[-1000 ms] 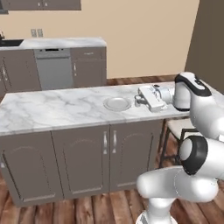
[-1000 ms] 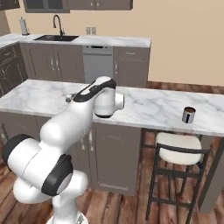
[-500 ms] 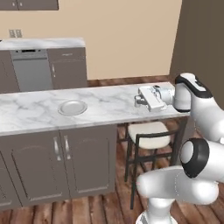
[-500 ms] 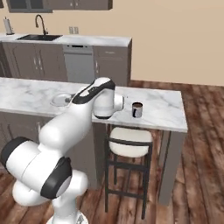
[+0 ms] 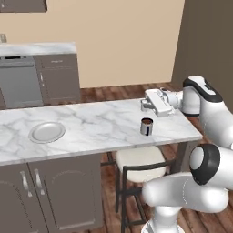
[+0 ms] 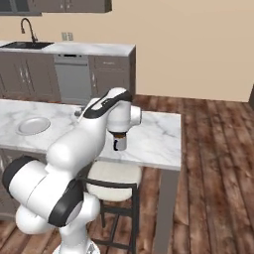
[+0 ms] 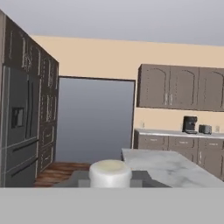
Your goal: Pick up the marshmallow and place it in the cup of hot chocolate on the dining counter.
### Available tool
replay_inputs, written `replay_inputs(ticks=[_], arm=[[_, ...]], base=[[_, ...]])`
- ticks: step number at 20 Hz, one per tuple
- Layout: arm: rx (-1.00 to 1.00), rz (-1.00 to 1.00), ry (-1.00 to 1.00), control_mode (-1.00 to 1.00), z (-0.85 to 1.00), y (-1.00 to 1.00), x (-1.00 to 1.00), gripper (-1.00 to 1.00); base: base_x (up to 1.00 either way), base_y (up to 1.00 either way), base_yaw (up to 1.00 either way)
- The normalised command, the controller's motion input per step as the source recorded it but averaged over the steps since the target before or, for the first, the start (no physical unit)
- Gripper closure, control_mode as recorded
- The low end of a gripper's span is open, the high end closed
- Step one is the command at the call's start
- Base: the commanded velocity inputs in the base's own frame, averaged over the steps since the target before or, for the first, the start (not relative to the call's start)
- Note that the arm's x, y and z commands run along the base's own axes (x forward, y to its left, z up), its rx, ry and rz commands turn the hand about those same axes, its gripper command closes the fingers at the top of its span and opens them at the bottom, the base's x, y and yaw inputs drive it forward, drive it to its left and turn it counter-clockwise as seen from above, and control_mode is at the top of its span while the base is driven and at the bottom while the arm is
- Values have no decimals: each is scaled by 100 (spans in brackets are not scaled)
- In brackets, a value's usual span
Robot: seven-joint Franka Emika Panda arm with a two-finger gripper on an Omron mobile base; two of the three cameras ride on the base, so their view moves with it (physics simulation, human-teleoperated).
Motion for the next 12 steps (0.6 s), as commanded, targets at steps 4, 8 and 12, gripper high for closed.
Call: replay_inputs(ticks=[4,8,12], arm=[[0,0,0,100,0,0,0,100],[0,0,0,100,0,0,0,100],[0,0,0,100,0,0,0,100]], base=[[100,0,-3],[91,-19,-7],[75,-24,-18]])
